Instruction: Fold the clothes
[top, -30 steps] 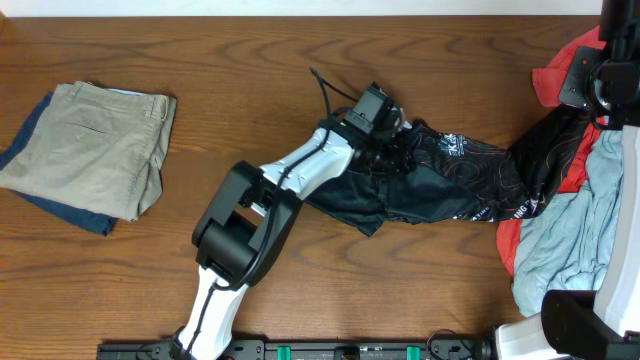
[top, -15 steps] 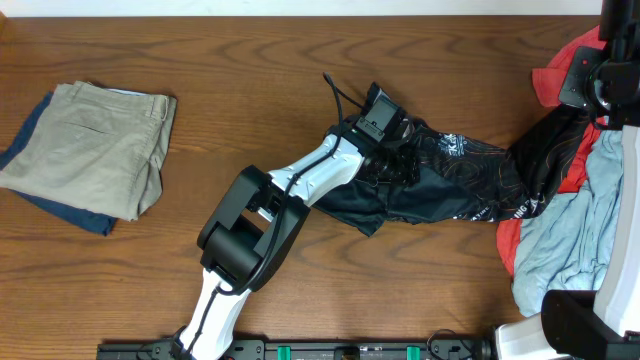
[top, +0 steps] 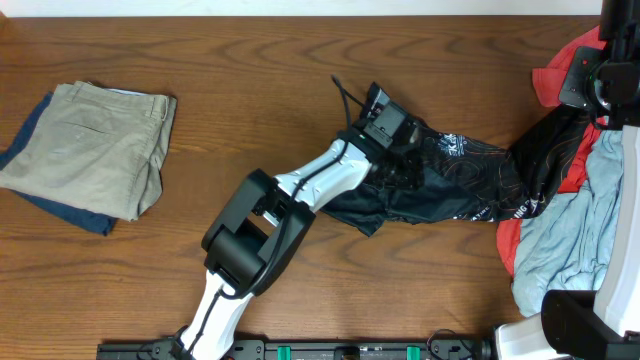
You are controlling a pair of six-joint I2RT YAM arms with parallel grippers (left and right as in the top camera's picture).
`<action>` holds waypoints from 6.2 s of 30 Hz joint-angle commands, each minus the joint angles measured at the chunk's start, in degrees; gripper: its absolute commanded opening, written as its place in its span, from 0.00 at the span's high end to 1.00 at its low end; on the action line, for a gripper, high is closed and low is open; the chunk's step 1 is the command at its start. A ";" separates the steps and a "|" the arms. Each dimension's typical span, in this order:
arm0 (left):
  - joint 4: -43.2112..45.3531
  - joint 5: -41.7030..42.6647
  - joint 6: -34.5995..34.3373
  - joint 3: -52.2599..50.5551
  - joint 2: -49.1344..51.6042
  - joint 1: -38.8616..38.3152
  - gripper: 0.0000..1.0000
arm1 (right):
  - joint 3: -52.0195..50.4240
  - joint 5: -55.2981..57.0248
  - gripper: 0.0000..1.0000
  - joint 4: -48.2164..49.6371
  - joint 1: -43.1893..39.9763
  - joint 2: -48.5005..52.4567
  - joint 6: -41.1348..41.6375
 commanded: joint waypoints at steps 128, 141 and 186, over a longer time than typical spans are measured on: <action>-68.00 4.61 29.40 26.34 -22.25 49.35 0.94 | 8.46 -22.88 0.99 -2.29 -8.37 14.19 -6.64; -61.16 -5.09 29.24 -14.51 -22.27 45.55 0.94 | -20.52 -22.05 0.99 -4.63 -8.48 16.28 -7.41; -22.75 2.45 10.47 -24.09 -33.51 52.02 0.23 | -45.70 -23.21 0.48 36.92 -8.02 10.14 -5.92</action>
